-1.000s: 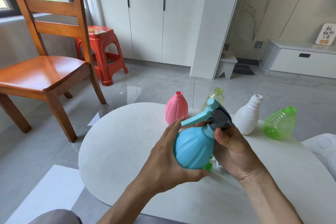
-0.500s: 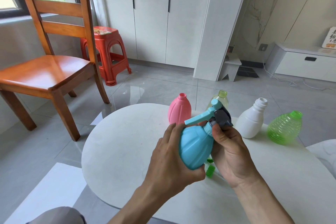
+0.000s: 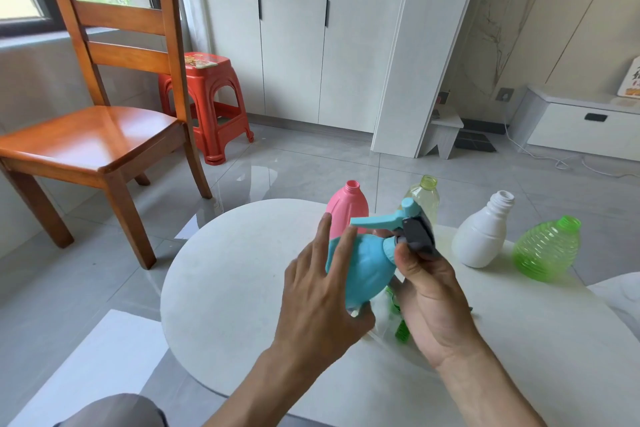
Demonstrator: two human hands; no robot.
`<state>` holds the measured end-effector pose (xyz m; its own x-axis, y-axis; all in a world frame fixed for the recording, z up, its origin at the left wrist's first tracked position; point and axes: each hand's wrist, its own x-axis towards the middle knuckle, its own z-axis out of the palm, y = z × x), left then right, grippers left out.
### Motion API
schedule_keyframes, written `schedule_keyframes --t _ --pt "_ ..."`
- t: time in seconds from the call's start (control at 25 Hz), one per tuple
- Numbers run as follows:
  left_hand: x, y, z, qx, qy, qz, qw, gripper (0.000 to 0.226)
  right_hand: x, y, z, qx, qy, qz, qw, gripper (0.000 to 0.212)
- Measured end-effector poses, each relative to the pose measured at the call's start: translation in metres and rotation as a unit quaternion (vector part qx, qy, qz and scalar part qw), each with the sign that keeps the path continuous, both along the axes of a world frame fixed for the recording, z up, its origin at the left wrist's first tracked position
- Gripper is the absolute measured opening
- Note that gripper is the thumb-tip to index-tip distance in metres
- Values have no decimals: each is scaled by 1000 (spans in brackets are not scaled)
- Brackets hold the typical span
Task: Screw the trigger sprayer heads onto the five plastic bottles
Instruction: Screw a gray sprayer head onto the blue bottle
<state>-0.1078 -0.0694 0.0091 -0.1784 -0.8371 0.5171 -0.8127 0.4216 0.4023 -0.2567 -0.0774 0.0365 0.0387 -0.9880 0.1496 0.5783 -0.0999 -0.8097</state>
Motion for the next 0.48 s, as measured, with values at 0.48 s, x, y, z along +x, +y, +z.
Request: schedule_keyframes --t 0.48 --pt "3 -11 -6 42 108 -5 993 94 20 3 -14 -39 278 -181 943 36"
